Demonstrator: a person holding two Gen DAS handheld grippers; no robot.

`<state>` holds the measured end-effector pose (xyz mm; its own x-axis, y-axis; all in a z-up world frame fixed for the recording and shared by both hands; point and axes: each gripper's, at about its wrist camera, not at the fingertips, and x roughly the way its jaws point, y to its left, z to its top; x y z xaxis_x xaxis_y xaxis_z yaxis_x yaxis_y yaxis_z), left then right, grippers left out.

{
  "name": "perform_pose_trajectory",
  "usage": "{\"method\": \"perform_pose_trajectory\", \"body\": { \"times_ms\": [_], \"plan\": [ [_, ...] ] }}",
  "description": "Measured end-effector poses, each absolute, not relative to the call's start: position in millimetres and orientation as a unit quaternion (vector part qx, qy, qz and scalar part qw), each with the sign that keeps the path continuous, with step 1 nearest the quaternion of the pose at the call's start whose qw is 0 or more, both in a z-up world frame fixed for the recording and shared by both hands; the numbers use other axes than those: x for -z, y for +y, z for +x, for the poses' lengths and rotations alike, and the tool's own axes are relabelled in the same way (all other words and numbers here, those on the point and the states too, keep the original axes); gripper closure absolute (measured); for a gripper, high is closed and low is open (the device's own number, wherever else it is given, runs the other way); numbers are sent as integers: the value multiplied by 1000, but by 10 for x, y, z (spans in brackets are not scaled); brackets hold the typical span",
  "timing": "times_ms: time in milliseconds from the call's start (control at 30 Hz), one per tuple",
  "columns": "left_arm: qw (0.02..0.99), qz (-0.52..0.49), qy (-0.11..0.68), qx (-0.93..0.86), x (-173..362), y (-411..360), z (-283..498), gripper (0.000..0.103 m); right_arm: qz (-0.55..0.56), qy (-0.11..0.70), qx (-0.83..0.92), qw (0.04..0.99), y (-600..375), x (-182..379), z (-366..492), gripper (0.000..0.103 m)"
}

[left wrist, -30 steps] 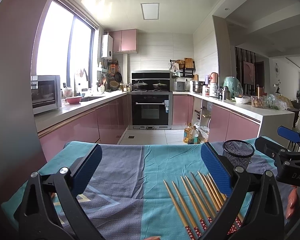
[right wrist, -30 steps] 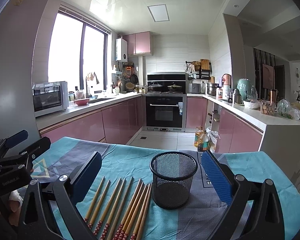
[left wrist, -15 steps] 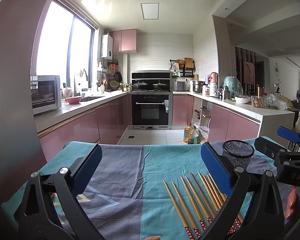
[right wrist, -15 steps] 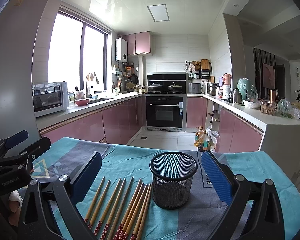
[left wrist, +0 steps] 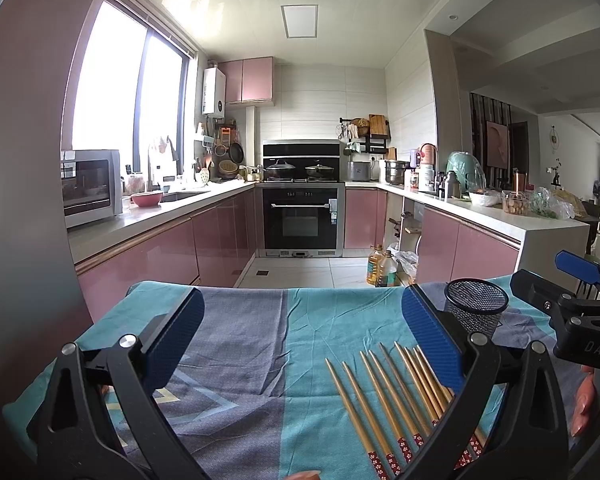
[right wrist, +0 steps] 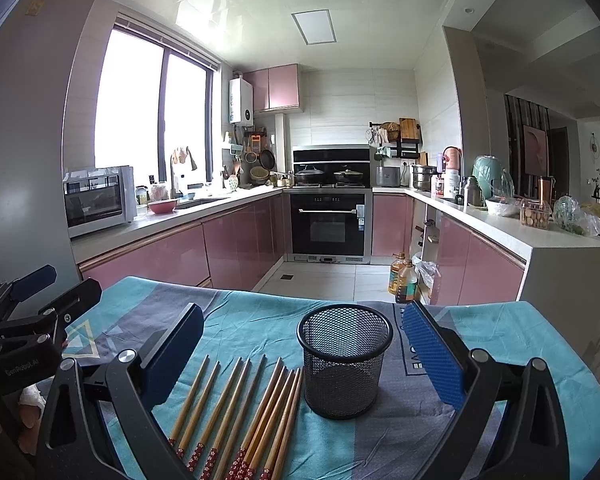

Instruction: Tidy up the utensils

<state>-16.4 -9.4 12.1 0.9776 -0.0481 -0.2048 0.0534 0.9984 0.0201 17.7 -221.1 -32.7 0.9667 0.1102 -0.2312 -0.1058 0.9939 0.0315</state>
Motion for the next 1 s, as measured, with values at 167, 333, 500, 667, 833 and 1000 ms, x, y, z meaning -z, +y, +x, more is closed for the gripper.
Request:
{"method": "perform_pose_trajectory", "body": {
  "times_ms": [167,333,500,667,833,1000],
  "plan": [
    [994,12,104,26,-118,-104,-158,6,8,117,-55,992,-2210,332,174,6],
    [994,13,109,27,-98,-110,-144,6,8,119,-55,991,-2214,345,183,6],
    [993,13,110,27,-85,-101,-142,6,10,121,-55,991,-2209,361,176,6],
    [993,13,112,27,-76,-103,-132,6,11,122,-55,991,-2220,357,189,6],
    [993,13,114,28,-43,-106,-100,6,11,124,-56,991,-2216,364,180,6],
    [993,11,117,29,-31,-101,-83,6,13,127,-58,990,-2224,368,186,6]
  ]
}}
